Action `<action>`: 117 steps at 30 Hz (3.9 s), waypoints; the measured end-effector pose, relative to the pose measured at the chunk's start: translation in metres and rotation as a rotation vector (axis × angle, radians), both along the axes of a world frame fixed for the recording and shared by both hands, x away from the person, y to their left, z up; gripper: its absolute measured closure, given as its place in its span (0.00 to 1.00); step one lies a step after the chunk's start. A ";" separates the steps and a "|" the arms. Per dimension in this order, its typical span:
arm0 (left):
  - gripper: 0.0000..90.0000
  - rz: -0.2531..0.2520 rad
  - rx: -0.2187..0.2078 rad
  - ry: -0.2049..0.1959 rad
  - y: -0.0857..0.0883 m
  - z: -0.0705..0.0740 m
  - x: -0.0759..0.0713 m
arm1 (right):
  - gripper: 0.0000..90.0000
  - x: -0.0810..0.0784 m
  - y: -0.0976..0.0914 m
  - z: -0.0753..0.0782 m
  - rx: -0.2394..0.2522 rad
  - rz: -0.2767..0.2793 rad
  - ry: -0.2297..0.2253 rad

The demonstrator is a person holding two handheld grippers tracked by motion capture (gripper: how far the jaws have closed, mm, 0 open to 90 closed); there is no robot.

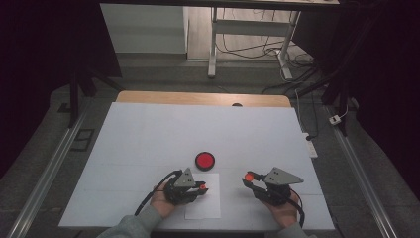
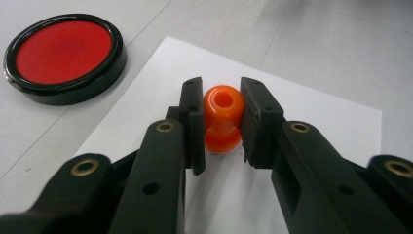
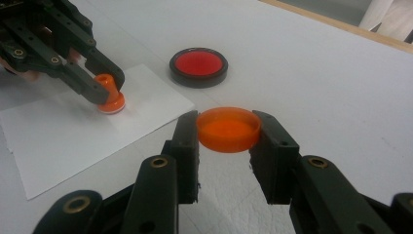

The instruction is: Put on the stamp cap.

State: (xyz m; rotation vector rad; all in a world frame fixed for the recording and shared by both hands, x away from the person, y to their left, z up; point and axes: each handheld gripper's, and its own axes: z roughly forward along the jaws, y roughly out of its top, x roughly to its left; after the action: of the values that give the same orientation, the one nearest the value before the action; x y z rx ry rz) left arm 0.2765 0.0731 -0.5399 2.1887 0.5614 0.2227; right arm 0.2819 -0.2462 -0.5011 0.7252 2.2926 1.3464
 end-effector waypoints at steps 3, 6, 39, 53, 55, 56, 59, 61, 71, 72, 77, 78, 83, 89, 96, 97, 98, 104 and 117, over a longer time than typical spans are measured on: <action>0.81 0.002 0.002 0.003 0.000 0.000 0.000 | 0.71 0.000 0.000 0.000 0.000 0.003 0.000; 0.81 0.003 0.004 0.005 0.000 0.000 0.000 | 0.71 0.000 0.000 0.001 -0.004 -0.002 -0.004; 0.81 0.018 -0.004 0.010 -0.001 0.000 -0.001 | 0.71 -0.001 0.000 0.002 0.008 0.003 0.000; 0.81 0.040 -0.171 0.022 0.019 0.016 0.007 | 0.71 -0.001 0.000 0.003 0.013 0.001 0.000; 0.81 0.041 -0.187 0.027 0.021 0.018 0.007 | 0.71 -0.001 0.000 0.003 0.016 0.003 -0.001; 0.81 0.042 -0.194 0.032 0.022 0.019 0.007 | 0.71 -0.001 0.000 0.003 0.014 0.001 -0.001; 0.81 0.047 -0.227 0.043 0.025 0.022 0.008 | 0.71 -0.001 -0.001 0.003 0.015 0.000 0.000; 0.81 0.049 -0.244 0.046 0.027 0.025 0.008 | 0.71 -0.001 -0.001 0.003 0.014 0.001 0.001; 0.81 0.064 -0.311 0.040 0.041 0.037 0.007 | 0.71 -0.001 0.000 0.002 0.010 0.002 0.000; 0.81 0.067 -0.317 0.039 0.042 0.039 0.007 | 0.71 -0.001 0.000 0.002 0.009 0.003 0.000; 0.81 0.074 -0.351 0.036 0.052 0.048 0.006 | 0.71 -0.001 0.001 0.002 0.011 0.007 -0.002; 0.81 0.076 -0.357 0.037 0.054 0.050 0.006 | 0.71 -0.001 0.001 0.002 0.011 0.004 -0.004; 0.81 0.087 -0.374 0.041 0.062 0.055 0.006 | 0.71 0.000 0.001 0.001 0.013 0.005 -0.003; 0.81 0.100 -0.399 0.034 0.073 0.061 0.007 | 0.71 0.000 0.002 0.000 0.014 0.007 -0.001; 0.80 0.107 -0.406 0.042 0.076 0.063 0.009 | 0.71 0.000 0.005 0.000 0.006 0.011 0.001; 0.80 0.105 -0.404 0.042 0.076 0.063 0.009 | 0.71 0.000 0.005 0.000 0.004 0.012 0.002; 0.81 0.104 -0.405 0.044 0.075 0.063 0.009 | 0.71 0.000 0.006 0.000 0.005 0.015 0.001; 0.80 0.092 -0.404 0.051 0.069 0.064 0.010 | 0.71 0.001 0.012 -0.001 0.007 0.031 0.002; 0.80 0.068 -0.414 0.063 0.058 0.068 0.013 | 0.71 0.003 0.034 -0.004 0.000 0.073 0.015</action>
State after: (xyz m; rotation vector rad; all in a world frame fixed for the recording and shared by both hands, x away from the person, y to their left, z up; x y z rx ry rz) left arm 0.2891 0.1315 -0.4716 1.7817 0.6540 0.0648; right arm 0.2845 -0.2122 -0.5053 0.6605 2.3515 1.3777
